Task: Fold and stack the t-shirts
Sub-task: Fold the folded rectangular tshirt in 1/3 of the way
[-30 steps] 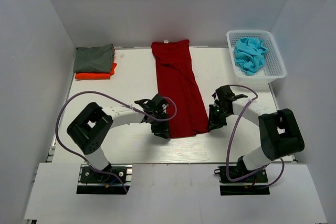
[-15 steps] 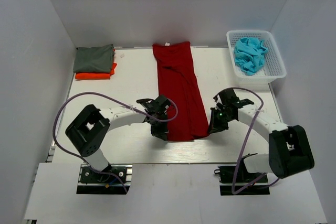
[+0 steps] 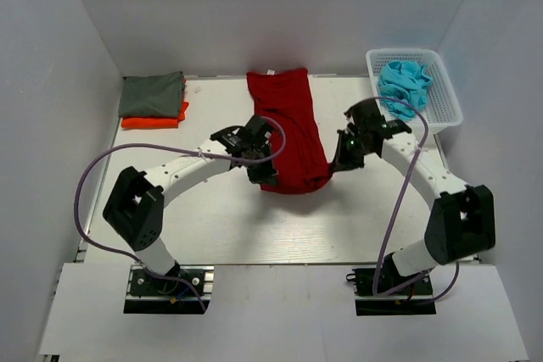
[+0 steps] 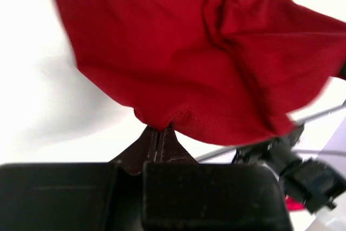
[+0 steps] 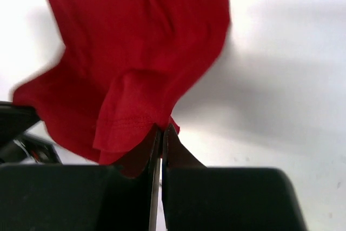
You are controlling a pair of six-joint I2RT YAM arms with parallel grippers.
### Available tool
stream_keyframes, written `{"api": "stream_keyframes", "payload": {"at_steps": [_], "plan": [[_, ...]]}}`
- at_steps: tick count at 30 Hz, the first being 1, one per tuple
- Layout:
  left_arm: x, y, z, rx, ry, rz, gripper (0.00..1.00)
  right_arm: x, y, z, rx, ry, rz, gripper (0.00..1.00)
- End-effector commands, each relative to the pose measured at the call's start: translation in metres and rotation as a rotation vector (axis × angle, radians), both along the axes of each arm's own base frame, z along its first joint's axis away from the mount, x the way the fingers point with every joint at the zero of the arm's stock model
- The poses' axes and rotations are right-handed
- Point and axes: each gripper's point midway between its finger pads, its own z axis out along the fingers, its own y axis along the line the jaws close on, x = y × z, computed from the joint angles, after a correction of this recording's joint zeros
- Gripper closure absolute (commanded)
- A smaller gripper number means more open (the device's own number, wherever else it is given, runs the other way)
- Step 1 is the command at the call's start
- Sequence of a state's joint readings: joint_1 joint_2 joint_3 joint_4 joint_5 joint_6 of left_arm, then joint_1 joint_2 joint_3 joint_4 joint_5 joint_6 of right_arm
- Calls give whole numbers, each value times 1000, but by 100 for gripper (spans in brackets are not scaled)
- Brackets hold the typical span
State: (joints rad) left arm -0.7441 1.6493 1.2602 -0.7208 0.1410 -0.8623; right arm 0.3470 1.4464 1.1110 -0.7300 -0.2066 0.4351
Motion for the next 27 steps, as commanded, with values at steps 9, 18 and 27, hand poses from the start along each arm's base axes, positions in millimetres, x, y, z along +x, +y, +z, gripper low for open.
{"api": "stream_keyframes", "payload": {"at_steps": [9, 18, 27], "plan": [[122, 18, 35, 36, -195, 141, 100, 99, 17, 33, -47, -106, -30, 100], [193, 30, 38, 39, -210, 122, 100, 173, 39, 41, -44, -180, -20, 100], [238, 48, 25, 18, -252, 133, 100, 219, 49, 31, -1, -238, -25, 100]]}}
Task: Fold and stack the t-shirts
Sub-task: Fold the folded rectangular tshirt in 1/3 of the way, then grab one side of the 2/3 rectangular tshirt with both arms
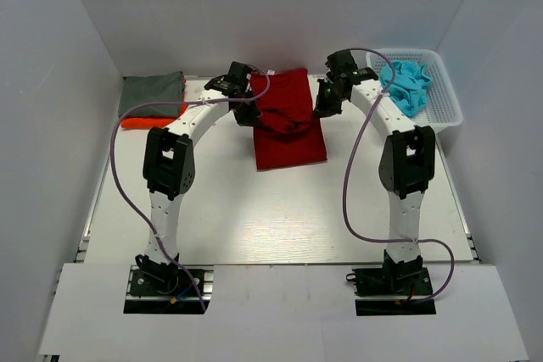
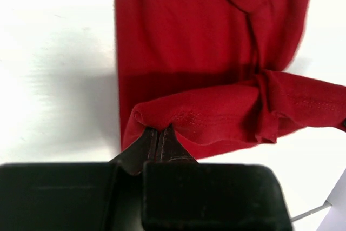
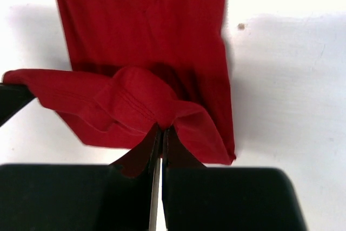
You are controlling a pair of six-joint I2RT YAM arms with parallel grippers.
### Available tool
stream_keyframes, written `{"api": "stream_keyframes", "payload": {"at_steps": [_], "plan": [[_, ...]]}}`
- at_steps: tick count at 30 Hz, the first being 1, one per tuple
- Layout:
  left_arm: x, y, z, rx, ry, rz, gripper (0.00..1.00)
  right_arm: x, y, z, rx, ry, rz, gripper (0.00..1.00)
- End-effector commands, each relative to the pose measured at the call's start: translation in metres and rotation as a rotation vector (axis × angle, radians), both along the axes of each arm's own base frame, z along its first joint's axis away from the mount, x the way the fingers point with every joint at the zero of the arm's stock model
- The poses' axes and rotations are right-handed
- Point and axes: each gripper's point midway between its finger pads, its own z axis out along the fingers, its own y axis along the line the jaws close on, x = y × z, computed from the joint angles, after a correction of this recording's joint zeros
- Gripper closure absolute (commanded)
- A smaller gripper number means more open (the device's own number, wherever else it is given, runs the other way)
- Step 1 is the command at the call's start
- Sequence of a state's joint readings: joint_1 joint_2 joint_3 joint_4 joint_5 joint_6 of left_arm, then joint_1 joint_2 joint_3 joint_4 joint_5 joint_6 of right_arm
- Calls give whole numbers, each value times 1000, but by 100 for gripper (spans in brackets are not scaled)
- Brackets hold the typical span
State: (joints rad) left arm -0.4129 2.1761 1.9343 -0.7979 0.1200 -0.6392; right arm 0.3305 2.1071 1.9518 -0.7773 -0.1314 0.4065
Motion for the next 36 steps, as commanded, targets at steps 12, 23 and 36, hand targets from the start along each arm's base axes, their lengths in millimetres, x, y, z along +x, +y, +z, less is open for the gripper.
{"api": "stream_keyframes", "payload": {"at_steps": [12, 23, 36], "plan": [[62, 0, -5, -56, -141, -38, 100, 79, 6, -11, 78, -219, -7, 100], [136, 27, 69, -180, -387, -6, 0, 140, 4, 33, 231, -373, -23, 23], [0, 24, 15, -143, -135, -171, 0, -16, -31, -26, 135, -136, 56, 10]]}}
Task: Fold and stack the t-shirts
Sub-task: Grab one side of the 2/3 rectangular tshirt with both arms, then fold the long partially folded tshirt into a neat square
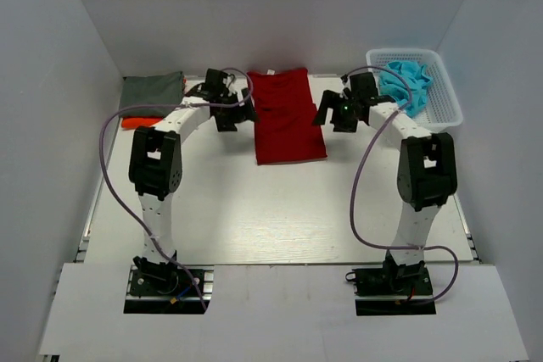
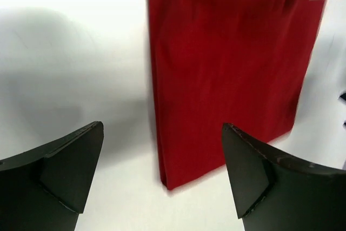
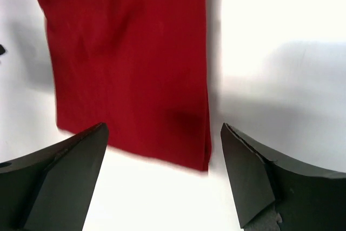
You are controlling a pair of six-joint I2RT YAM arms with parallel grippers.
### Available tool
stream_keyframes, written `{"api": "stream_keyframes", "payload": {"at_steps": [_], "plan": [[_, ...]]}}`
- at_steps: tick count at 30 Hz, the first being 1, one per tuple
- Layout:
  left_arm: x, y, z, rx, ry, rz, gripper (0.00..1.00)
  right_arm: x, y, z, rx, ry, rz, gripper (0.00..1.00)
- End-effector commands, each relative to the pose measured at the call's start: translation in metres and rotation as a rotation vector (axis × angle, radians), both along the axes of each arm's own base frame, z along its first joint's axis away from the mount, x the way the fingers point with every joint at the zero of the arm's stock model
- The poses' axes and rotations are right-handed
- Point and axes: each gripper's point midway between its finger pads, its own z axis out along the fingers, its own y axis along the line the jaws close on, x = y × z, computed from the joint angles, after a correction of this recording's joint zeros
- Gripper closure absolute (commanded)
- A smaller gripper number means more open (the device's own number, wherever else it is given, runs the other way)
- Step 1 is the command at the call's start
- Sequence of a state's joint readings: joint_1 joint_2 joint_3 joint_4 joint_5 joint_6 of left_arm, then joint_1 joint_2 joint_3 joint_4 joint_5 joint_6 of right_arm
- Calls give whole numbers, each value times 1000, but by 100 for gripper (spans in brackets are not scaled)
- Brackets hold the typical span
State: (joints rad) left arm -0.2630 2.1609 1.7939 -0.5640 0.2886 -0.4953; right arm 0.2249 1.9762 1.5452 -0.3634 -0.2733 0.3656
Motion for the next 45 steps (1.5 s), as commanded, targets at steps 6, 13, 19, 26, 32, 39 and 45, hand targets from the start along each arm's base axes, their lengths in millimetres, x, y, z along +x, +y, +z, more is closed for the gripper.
{"api": "stream_keyframes", "payload": {"at_steps": [6, 13, 19, 26, 32, 39, 45], "plan": [[-108, -29, -19, -60, 62, -111, 0, -75, -11, -52, -16, 130, 76, 10], [-110, -42, -48, -24, 95, -55, 22, -70, -6, -75, 20, 143, 42, 12], [-112, -47, -69, 37, 136, -43, 47, -75, -10, -88, 11, 166, 17, 29], [-129, -56, -82, 55, 185, -26, 72, -84, -7, -99, 35, 204, 27, 91], [-142, -57, -66, 58, 182, -33, 100, -98, -7, -77, 47, 177, 55, 100], [-223, -54, -31, 25, 299, -139, 100, -177, -19, -31, 63, 236, 77, 100], [-271, -51, 48, -22, 328, -224, 100, -230, -34, 17, 21, 292, 103, 100]]}}
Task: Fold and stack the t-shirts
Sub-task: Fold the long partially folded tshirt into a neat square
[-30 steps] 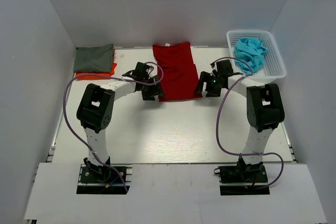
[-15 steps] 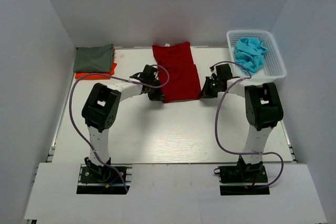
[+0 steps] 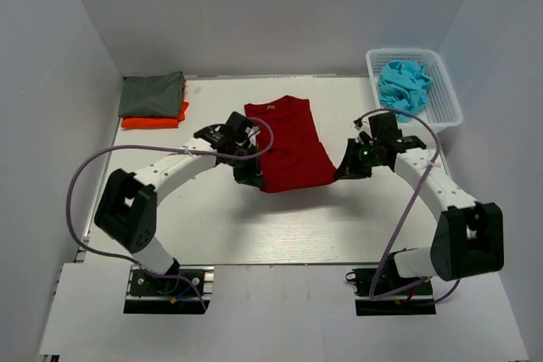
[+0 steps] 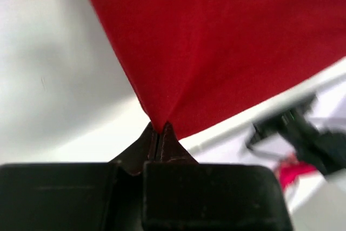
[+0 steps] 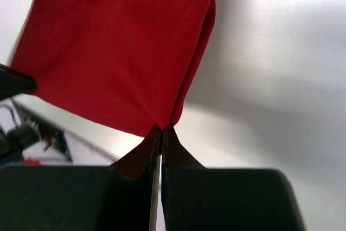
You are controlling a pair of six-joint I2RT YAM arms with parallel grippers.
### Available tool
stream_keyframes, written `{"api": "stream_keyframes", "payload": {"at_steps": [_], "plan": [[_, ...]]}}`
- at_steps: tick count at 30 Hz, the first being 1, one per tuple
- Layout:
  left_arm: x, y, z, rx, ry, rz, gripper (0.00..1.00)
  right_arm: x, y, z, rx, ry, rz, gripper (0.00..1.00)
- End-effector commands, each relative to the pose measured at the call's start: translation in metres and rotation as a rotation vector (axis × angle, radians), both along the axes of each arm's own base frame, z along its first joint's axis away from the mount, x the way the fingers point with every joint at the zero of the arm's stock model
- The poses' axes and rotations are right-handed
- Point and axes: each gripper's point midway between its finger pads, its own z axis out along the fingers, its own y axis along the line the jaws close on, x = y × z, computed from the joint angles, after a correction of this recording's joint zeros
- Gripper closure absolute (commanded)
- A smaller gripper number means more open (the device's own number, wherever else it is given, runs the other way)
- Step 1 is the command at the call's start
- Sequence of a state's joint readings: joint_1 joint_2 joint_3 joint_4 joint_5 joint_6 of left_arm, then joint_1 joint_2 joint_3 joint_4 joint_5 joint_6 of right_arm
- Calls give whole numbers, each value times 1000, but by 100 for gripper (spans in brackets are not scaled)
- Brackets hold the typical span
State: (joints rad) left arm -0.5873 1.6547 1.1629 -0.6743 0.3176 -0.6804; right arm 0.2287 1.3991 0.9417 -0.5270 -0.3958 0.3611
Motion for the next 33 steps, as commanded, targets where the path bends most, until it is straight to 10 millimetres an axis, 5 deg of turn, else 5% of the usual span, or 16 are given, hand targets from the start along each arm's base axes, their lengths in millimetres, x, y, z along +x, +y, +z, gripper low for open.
{"api": "stream_keyframes", "payload": {"at_steps": [1, 3, 7, 14, 17, 27, 33], "plan": [[-22, 10, 63, -27, 2, -22, 100, -38, -12, 32, -36, 99, 25, 100], [-13, 15, 93, -26, -61, 4, 100, -34, -11, 52, -27, 58, 15, 100], [1, 9, 119, -95, -135, 18, 100, -14, -3, 88, 13, -17, 17, 100], [62, 7, 131, -71, -274, 122, 100, 56, 7, 138, 62, -161, -20, 100], [86, 21, 142, -40, -319, 202, 100, 82, 15, 141, 93, -170, -15, 100], [137, 45, 127, -42, -317, 302, 100, 140, 30, 157, 154, -250, -4, 100], [168, 58, 111, -39, -306, 335, 100, 167, 43, 134, 187, -198, 28, 100]]}}
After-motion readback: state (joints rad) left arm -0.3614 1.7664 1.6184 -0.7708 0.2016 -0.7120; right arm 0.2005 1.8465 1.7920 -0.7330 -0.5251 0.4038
